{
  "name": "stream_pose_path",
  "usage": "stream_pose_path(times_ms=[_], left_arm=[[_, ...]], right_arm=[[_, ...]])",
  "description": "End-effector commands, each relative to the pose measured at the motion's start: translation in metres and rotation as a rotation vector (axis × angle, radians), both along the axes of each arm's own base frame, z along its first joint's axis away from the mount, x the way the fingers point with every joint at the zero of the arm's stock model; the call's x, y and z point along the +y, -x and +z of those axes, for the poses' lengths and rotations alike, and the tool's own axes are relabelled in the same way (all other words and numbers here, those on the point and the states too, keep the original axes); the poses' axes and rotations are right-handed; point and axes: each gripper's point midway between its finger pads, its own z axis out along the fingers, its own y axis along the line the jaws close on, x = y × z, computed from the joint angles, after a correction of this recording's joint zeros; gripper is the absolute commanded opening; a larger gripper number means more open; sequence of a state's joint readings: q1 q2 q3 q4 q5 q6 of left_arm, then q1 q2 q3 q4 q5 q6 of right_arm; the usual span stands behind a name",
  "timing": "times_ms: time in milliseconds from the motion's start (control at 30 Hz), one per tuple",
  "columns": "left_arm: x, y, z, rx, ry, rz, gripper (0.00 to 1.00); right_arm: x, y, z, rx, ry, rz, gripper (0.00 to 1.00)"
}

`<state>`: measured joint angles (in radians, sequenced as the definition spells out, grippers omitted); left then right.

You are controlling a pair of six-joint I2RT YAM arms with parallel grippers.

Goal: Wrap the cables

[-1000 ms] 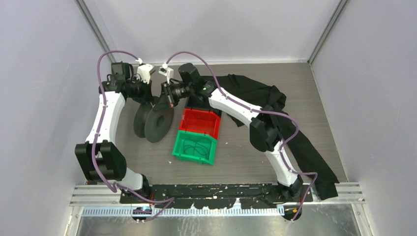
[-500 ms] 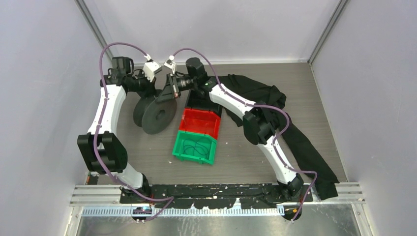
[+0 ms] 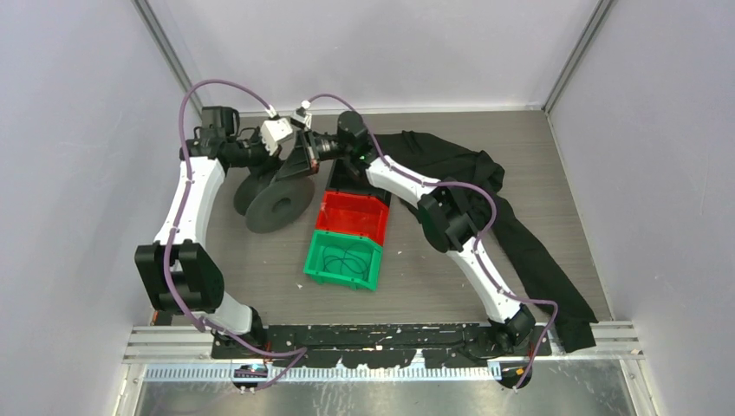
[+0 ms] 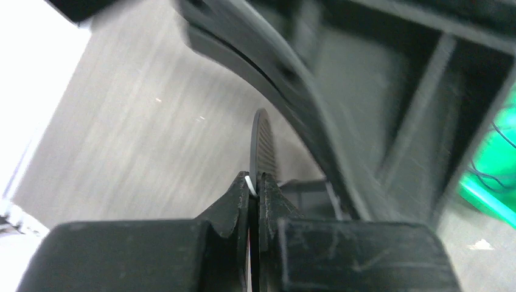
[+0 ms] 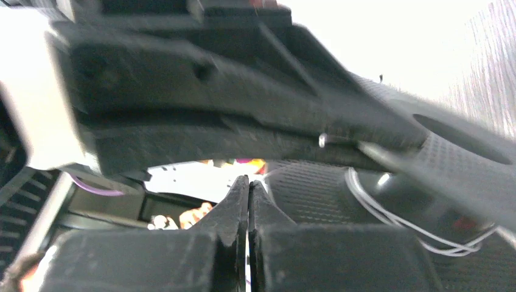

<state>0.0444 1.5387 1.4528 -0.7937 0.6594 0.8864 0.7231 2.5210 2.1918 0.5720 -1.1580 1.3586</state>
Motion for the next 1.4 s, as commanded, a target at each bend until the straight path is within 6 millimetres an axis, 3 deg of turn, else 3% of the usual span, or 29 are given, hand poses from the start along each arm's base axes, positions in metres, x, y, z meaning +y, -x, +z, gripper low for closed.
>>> stream_pose_path(times_ms=[0,233,333,533,733,867,1033,1167,1367], left_arm=[[0.01,0.033,-0.017,0.062,-0.068,-0.028,0.0],[0.009,0.039,-0.002,-0.006,-0.081,-0.049,0.0],[0.003,0.042,0.005,0.001,-0.053,-0.072,0.0],[0.002,0.042,0.0,0.037,-0.039,-0.065,0.0],[0.012,0.034,-0.009,0.047,-0.011,0.005,0.0],[0.019,0.027,-0.017,0.051,0.099,0.059,0.0],[0.035,0.017,-0.019,0.053,0.331,0.145,0.0],[0.048,0.01,-0.019,0.037,0.483,0.213,0.0],[0.07,0.002,-0.038,0.06,0.648,0.32,0.0]], right_arm=[[-0.05,-0.032,0.103,-0.181,-0.22,-0.14,0.01],[-0.062,-0.026,0.109,-0.208,-0.215,-0.114,0.01],[-0.06,-0.029,0.094,-0.201,-0.188,-0.113,0.01],[-0.058,-0.031,0.068,-0.157,-0.156,-0.095,0.01],[-0.06,-0.048,0.037,-0.147,-0.072,-0.16,0.0],[-0.077,-0.071,0.016,-0.133,-0.002,-0.259,0.01],[-0.107,-0.093,0.005,-0.147,0.063,-0.365,0.01],[-0.122,-0.098,-0.007,-0.184,0.132,-0.408,0.0],[-0.132,-0.101,-0.016,-0.179,0.183,-0.427,0.01]])
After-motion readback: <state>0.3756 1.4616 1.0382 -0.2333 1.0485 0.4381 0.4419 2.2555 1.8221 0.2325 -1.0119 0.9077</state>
